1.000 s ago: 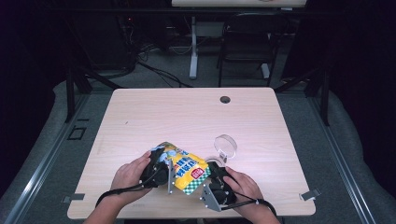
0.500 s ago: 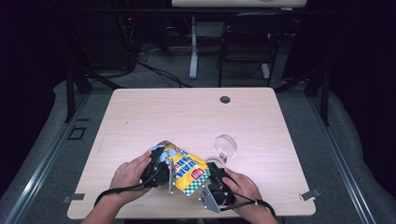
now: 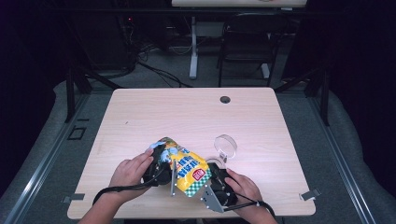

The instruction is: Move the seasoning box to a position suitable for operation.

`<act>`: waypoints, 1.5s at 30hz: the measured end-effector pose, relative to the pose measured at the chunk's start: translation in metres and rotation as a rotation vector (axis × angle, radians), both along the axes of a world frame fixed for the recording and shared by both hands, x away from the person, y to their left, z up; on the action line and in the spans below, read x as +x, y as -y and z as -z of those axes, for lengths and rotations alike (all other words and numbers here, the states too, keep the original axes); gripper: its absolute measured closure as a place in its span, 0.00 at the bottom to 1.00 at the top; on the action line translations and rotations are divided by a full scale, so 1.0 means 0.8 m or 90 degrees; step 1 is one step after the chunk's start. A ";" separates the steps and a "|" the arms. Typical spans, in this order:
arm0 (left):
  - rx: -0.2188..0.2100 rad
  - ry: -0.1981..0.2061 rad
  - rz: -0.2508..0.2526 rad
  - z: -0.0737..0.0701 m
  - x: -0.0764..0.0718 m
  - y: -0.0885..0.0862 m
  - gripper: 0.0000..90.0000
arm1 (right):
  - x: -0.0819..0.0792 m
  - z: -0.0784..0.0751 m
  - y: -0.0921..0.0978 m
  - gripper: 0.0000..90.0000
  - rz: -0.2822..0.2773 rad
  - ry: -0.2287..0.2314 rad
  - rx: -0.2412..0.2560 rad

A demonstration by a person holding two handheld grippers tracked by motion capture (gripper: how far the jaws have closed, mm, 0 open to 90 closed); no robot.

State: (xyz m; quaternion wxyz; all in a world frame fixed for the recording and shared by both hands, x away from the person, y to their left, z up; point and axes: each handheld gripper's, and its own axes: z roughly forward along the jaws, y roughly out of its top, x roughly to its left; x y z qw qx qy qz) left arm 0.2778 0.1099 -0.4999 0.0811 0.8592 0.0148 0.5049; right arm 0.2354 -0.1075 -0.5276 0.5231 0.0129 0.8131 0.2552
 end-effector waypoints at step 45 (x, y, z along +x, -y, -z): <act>0.101 0.085 0.025 -0.013 -0.004 0.009 0.55 | 0.007 -0.004 0.006 0.79 0.007 -0.076 0.065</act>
